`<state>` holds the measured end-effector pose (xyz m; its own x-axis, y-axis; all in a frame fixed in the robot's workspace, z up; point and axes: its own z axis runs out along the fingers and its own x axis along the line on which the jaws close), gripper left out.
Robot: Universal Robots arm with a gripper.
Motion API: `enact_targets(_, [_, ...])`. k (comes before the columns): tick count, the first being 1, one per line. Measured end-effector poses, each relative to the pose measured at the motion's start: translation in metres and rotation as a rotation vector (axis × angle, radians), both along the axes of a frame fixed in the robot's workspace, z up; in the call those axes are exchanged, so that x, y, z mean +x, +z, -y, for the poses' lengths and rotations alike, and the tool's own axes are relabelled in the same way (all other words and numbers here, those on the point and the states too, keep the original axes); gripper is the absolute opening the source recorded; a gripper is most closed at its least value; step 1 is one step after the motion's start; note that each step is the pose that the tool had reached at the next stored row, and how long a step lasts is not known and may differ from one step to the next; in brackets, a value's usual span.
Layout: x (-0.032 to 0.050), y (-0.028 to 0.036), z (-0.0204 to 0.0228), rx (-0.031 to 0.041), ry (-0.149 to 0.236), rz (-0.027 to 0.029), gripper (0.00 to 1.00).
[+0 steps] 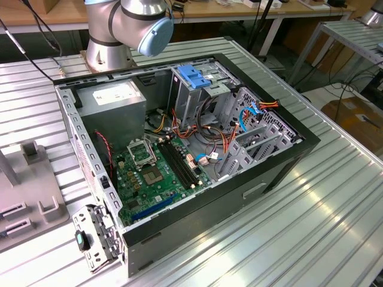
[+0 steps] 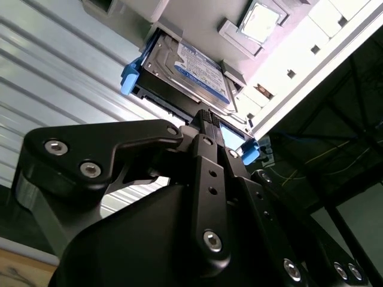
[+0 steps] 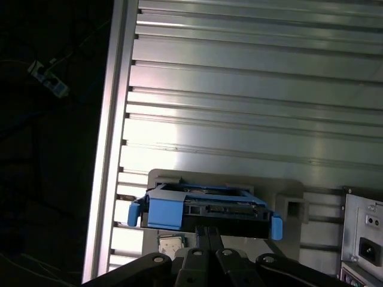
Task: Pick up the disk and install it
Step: 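Pick up the disk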
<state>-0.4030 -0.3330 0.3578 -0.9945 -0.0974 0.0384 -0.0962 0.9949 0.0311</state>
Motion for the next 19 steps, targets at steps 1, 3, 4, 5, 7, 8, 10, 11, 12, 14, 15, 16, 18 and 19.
enact_targets(1, [0.0000, 0.0000, 0.0000, 0.0000, 0.004, 0.0000, 0.11])
enact_targets(3, [0.0000, 0.0000, 0.0000, 0.0000, 0.009, 0.0000, 0.11])
enact_targets(4, [0.0000, 0.0000, 0.0000, 0.0000, 0.014, 0.0000, 0.11])
enact_targets(5, [0.0000, 0.0000, 0.0000, 0.0000, 0.017, 0.0000, 0.11])
enact_targets(7, [0.0000, 0.0000, 0.0000, 0.0000, 0.024, 0.0000, 0.11])
enact_targets(8, [0.0000, 0.0000, 0.0000, 0.0000, 0.027, 0.0000, 0.11])
enact_targets(10, [0.0000, 0.0000, 0.0000, 0.0000, 0.034, 0.0000, 0.11])
enact_targets(11, [0.0000, 0.0000, 0.0000, 0.0000, 0.037, 0.0000, 0.11])
enact_targets(12, [0.0000, 0.0000, 0.0000, 0.0000, 0.040, 0.0000, 0.11])
enact_targets(14, [0.0000, 0.0000, 0.0000, 0.0000, 0.046, 0.0000, 0.11])
enact_targets(15, [0.0000, 0.0000, 0.0000, 0.0000, 0.048, 0.0000, 0.11])
enact_targets(16, [0.0000, 0.0000, 0.0000, 0.0000, 0.051, 0.0000, 0.11])
enact_targets(18, [0.0000, 0.0000, 0.0000, 0.0000, 0.058, 0.0000, 0.11])
enact_targets(19, [0.0000, 0.0000, 0.0000, 0.0000, 0.062, 0.0000, 0.11])
